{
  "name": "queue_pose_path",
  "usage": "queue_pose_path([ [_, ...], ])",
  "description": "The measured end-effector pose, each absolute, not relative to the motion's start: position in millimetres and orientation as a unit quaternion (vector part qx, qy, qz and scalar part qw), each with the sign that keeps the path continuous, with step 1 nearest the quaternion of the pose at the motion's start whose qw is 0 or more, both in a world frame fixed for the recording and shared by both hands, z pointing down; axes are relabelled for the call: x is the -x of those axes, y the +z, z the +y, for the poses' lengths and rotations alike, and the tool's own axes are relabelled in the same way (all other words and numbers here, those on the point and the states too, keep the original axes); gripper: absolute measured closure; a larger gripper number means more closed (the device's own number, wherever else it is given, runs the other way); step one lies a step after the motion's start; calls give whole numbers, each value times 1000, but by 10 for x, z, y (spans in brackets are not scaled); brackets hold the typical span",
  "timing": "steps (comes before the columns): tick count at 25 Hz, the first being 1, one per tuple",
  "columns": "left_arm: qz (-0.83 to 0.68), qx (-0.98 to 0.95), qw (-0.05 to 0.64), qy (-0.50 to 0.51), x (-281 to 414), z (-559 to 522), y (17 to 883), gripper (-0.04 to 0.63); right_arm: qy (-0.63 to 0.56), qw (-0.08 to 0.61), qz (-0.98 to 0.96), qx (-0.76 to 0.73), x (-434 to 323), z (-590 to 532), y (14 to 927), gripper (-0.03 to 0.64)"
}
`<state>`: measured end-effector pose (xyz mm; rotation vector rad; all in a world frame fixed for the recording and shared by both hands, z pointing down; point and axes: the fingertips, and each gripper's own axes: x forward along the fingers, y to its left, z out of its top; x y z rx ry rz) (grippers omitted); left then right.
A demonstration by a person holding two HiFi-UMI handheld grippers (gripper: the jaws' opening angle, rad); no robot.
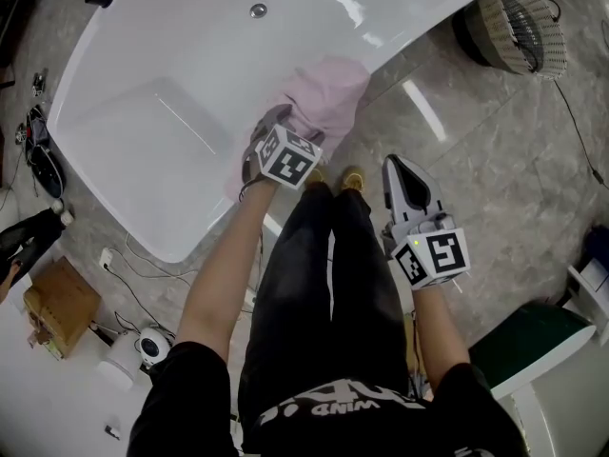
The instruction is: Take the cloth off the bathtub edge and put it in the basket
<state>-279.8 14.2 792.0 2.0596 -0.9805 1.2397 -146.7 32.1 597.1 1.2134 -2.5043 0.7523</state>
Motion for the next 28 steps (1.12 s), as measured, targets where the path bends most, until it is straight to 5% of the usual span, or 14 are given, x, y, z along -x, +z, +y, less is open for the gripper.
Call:
queue_pose_path([
  [15, -389, -747, 259, 473, 2828, 74, 8068, 234, 271, 139, -857, -417, 1358, 407, 6064, 604],
  [28, -373, -742, 262, 492, 2835, 143, 7853, 357, 281, 141, -849, -424, 1222, 425, 6100, 604],
])
